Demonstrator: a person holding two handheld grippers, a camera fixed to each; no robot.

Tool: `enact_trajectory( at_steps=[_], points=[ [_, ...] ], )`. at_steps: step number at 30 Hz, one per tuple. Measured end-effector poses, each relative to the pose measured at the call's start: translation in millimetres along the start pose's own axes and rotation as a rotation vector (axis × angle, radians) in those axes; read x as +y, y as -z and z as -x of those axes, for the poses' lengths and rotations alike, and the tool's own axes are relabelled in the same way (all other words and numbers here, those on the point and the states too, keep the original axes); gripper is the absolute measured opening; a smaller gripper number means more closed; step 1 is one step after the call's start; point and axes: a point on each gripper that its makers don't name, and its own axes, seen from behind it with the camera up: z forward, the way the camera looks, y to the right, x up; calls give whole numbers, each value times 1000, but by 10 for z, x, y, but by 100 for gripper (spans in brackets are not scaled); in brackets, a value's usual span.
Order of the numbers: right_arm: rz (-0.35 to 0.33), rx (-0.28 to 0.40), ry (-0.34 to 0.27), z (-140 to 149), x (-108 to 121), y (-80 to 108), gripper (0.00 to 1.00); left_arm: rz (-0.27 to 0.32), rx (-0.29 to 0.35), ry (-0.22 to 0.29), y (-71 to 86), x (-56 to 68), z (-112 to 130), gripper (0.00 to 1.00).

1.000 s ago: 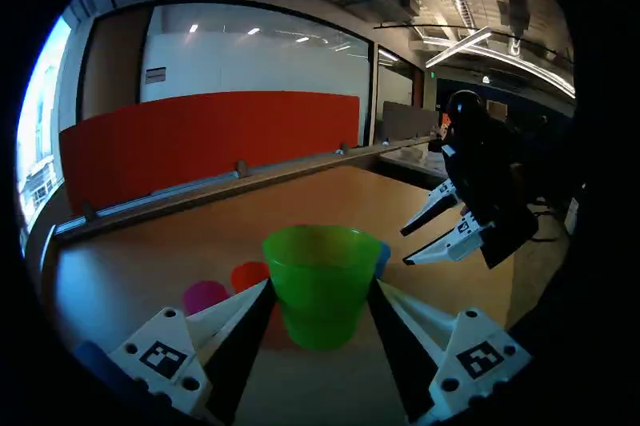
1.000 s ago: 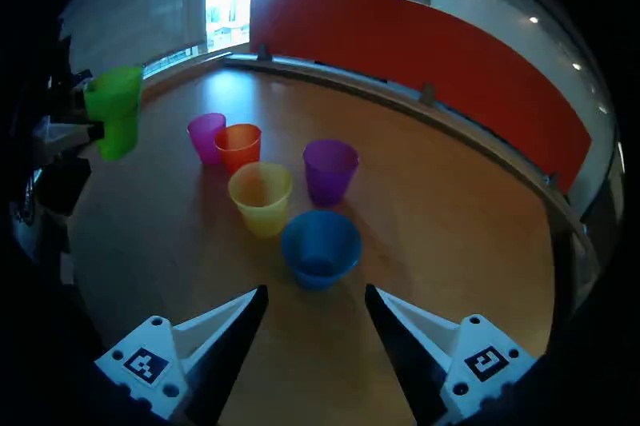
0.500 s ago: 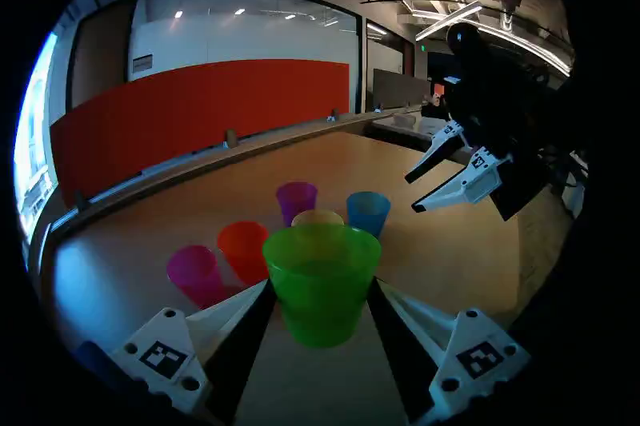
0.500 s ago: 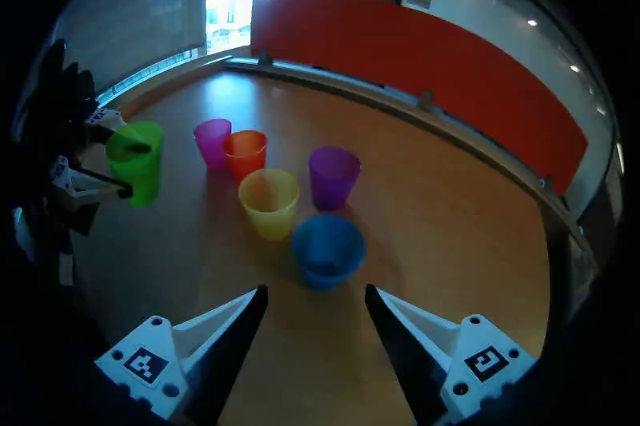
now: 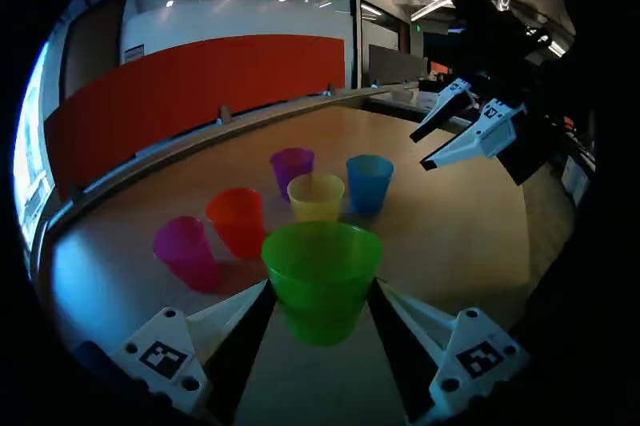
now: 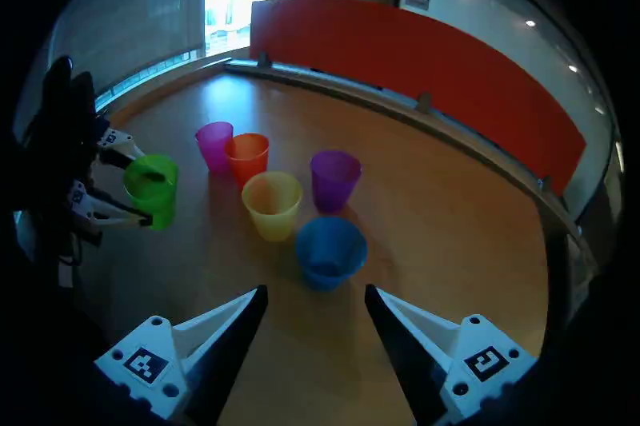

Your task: Pour water

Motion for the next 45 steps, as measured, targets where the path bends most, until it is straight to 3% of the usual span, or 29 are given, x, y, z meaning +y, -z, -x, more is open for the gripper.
enact_trajectory(
  at_steps=[21, 35, 45],
  points=[
    [-2, 13, -16, -48, -54, 0, 94, 17, -88, -42, -283, 1, 333, 79],
    [-3, 16, -20, -69, -47, -20, 94, 22, -112, -31, -314, -18, 409, 79],
    [-4, 22, -18, -99, -47, -42, 94, -5, -146, -34, -301, -77, 476, 80]
  ],
)
